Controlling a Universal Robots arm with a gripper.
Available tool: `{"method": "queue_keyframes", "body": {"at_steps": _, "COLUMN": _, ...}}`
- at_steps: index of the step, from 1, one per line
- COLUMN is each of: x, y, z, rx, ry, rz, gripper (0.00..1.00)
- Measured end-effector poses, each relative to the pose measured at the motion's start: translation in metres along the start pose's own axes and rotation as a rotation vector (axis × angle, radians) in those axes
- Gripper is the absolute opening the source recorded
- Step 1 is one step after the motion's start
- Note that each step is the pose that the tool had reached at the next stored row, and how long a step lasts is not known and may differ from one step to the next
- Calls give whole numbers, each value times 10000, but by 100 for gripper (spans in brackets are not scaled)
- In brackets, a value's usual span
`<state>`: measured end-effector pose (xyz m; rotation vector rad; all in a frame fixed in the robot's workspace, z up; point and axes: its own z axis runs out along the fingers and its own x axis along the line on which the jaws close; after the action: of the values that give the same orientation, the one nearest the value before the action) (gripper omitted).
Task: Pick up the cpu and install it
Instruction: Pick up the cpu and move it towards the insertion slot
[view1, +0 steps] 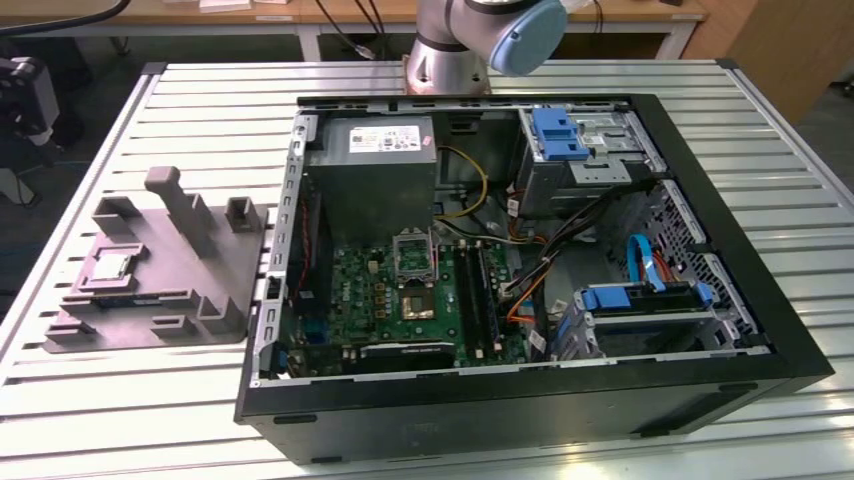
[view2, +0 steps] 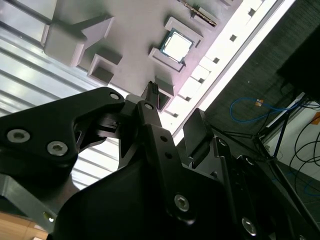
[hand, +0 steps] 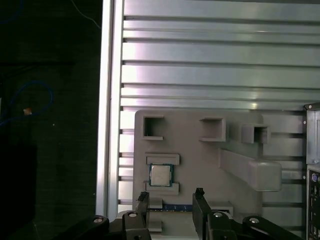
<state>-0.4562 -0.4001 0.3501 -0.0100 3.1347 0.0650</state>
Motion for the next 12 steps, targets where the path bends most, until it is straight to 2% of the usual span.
{"method": "queue_keyframes", "body": {"at_steps": 5, "x": 0, "y": -4, "z": 10, "rx": 1, "ry": 1, "rz": 0, "gripper": 47}}
{"method": "queue_keyframes", "body": {"at_steps": 7, "x": 0, "y": -7, "z": 64, "rx": 0, "ry": 0, "rz": 0, "gripper": 47}}
{"method": "queue_keyframes", "body": {"at_steps": 12, "x": 1, "y": -9, "z": 69, "rx": 0, "ry": 0, "rz": 0, "gripper": 47}}
